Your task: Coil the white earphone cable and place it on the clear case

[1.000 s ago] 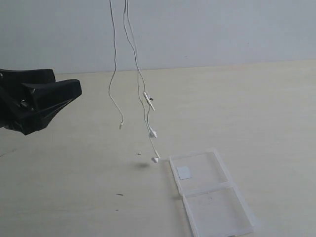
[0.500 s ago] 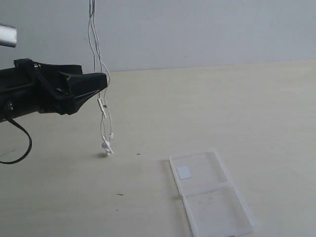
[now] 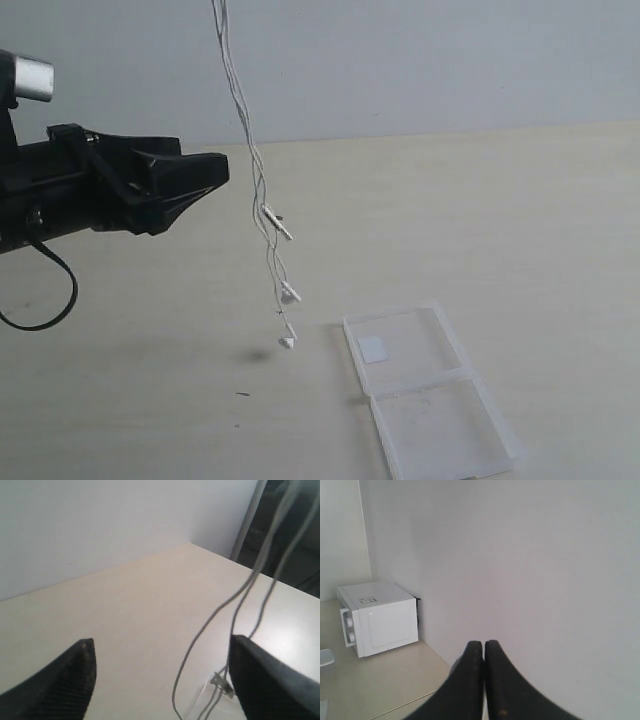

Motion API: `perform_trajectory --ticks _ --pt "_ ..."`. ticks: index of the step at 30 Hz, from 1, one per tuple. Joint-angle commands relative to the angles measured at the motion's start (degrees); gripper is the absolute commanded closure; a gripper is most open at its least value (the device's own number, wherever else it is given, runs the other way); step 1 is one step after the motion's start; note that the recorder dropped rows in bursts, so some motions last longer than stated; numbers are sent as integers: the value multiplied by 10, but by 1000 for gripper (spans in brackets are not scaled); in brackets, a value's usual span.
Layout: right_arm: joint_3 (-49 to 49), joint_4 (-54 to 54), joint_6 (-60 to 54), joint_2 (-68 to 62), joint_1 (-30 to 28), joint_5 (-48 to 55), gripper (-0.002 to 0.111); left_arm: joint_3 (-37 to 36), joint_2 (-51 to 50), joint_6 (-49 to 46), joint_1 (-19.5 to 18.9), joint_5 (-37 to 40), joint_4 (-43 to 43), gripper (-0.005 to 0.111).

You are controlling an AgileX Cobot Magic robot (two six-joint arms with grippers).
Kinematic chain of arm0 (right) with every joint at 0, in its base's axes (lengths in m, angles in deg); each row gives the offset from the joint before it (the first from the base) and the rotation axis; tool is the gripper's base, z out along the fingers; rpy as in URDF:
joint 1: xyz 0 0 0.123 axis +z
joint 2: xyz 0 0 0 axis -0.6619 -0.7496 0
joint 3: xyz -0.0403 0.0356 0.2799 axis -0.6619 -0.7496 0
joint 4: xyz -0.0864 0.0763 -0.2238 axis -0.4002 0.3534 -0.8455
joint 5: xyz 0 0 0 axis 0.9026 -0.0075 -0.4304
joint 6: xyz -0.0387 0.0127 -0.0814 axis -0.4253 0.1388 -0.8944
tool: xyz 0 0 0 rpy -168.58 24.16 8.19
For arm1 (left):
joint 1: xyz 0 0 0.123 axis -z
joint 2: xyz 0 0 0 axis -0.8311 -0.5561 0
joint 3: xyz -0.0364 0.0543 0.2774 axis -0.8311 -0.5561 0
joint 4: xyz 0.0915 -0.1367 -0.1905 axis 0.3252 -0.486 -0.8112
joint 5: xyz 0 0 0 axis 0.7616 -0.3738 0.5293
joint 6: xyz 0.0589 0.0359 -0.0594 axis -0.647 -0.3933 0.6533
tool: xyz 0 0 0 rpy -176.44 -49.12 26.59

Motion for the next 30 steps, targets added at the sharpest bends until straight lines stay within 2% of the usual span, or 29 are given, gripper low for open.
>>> perform_trajectory --ticks 1,12,24,26,27,28,30 --pt "4 -6 -2 3 1 -2 108 4 -3 -1 5 -28 12 35" --pt "4 -2 -2 3 1 -2 108 4 -5 -2 5 -28 24 35" --pt "4 11 -2 3 1 -5 108 52 -38 11 5 -28 35 38" --pt "4 10 -11 3 1 -5 108 53 -45 27 5 -25 41 53" --pt "4 10 -13 3 1 -5 108 53 -45 30 5 -21 49 64" --pt "4 10 -13 3 1 -10 108 54 -45 31 5 -22 62 85" --pt "4 11 -13 3 1 -14 108 58 -45 31 5 -32 61 106"
